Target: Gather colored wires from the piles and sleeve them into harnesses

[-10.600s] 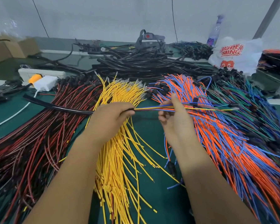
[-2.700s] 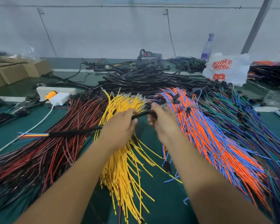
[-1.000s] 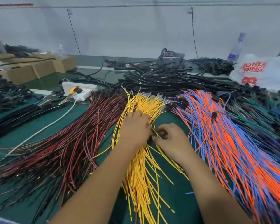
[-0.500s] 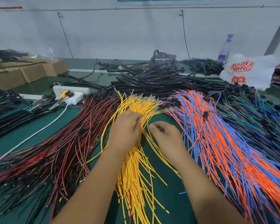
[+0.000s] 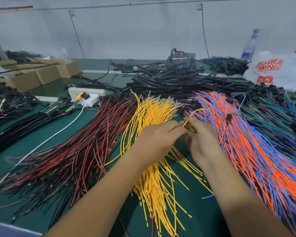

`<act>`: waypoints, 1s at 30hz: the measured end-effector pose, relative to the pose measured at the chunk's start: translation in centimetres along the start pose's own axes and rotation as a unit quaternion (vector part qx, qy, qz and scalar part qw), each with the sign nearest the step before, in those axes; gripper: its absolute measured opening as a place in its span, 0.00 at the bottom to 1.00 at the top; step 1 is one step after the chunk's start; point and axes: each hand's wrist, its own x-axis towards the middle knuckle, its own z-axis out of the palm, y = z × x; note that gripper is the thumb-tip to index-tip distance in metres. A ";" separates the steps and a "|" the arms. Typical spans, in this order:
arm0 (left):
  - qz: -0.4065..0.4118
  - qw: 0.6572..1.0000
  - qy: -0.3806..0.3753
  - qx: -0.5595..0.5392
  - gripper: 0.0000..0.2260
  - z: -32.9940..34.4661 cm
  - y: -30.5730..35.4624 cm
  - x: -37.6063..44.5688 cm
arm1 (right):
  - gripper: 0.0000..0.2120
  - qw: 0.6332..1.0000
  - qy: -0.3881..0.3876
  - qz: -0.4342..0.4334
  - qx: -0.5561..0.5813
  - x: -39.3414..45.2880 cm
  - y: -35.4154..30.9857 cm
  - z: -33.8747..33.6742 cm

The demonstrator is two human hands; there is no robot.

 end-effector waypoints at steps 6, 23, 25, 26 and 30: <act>-0.002 0.988 -0.090 0.128 0.17 -3.6 -3.0 0.1 | 0.13 0.983 0.085 -0.006 0.163 0.3 -0.5 -0.4; -0.535 0.842 -0.041 -0.049 0.18 -2.9 -13.6 -5.2 | 0.14 0.929 0.006 -0.070 -0.363 1.0 1.5 -1.6; -0.551 0.831 -0.073 0.002 0.18 -2.1 -14.1 -5.9 | 0.15 0.912 -0.013 -0.083 -0.402 0.6 1.5 -1.4; -0.558 0.826 -0.076 0.032 0.16 -1.9 -14.2 -6.0 | 0.15 0.909 -0.019 -0.083 -0.407 0.5 1.5 -1.3; -0.572 0.813 -0.086 0.071 0.12 -2.1 -14.0 -6.3 | 0.14 0.898 -0.019 -0.083 -0.433 0.4 1.1 -1.1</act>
